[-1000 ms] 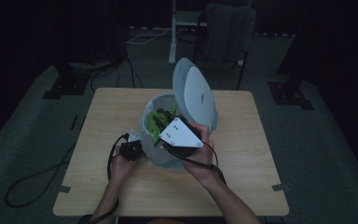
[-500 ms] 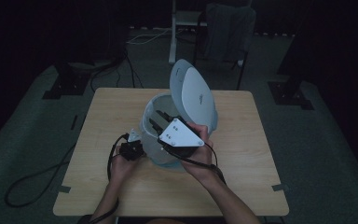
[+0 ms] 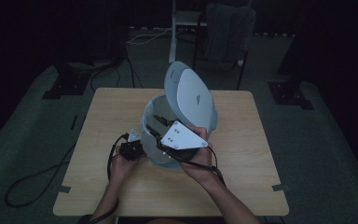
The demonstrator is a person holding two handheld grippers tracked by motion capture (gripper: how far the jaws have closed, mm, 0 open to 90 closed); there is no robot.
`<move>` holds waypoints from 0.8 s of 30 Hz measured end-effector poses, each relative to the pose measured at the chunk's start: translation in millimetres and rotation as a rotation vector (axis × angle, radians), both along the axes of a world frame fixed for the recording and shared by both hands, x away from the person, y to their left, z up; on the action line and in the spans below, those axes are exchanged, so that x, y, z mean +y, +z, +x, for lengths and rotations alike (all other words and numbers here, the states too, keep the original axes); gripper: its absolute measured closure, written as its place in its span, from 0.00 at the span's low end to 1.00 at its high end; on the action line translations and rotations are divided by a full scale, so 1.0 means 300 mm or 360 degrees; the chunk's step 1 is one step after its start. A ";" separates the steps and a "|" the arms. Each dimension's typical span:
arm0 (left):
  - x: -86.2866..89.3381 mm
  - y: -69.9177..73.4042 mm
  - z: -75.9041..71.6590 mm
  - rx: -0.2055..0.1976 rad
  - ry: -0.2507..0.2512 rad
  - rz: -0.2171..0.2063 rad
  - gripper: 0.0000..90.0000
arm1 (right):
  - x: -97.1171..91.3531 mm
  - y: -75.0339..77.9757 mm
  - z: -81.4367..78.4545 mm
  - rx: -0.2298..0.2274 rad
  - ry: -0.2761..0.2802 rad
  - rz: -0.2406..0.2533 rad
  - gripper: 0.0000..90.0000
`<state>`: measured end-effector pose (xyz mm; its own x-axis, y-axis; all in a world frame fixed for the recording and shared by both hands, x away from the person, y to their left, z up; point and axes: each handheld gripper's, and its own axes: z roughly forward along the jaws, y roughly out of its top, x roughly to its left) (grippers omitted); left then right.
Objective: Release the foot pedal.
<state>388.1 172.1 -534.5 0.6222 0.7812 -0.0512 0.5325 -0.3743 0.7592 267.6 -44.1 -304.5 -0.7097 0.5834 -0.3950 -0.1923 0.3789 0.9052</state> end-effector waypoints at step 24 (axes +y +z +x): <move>0.006 -0.003 0.000 0.0002 0.0003 -0.0022 1.00 | -0.036 -0.050 -0.011 0.0224 0.0230 0.0036 0.71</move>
